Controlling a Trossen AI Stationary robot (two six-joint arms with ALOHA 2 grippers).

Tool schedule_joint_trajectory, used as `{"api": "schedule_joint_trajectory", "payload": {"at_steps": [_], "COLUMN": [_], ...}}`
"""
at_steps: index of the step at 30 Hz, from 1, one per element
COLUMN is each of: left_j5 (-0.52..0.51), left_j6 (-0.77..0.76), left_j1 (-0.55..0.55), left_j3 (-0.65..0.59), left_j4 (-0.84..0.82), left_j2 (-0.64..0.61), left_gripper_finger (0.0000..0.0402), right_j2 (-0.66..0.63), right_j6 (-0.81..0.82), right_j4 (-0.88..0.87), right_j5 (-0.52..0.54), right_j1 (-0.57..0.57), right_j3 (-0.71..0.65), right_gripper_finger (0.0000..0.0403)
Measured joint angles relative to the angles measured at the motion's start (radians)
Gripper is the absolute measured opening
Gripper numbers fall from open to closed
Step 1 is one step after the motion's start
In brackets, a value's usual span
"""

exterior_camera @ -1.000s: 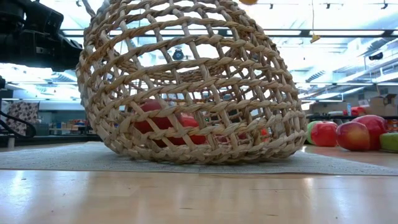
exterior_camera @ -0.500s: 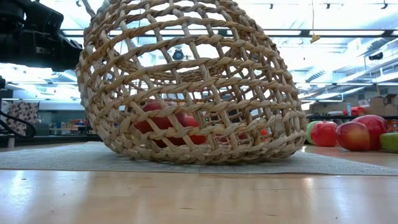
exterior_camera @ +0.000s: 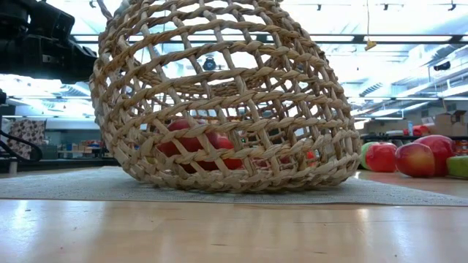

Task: Build produce basket
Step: Put the yellow bell pepper into the brown basket

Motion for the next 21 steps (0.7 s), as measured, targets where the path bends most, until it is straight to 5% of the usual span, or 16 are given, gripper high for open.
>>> {"api": "schedule_joint_trajectory", "payload": {"at_steps": [5, 10, 17, 21], "left_j5": [0.0, 0.0, 0.0, 0.0], "left_j6": [0.0, 0.0, 0.0, 0.0], "left_j1": [0.0, 0.0, 0.0, 0.0], "left_j3": [0.0, 0.0, 0.0, 0.0], "left_j4": [-0.001, 0.0, 0.0, 0.0], "left_j2": [0.0, 0.0, 0.0, 0.0], "left_gripper_finger": [0.0032, 0.0036, 0.003, 0.0028], "right_j2": [0.02, 0.033, 0.03, 0.03], "right_j6": [-0.271, -0.369, -0.327, -0.123], "right_j4": [0.0, 0.0, 0.003, 0.056], "right_j5": [0.071, 0.132, 0.13, 0.084], "right_j1": [0.001, 0.001, 0.001, 0.0], "right_j3": [0.0, 0.0, 0.0, -0.001], "right_gripper_finger": [0.032, 0.033, 0.0333, 0.0333]}}
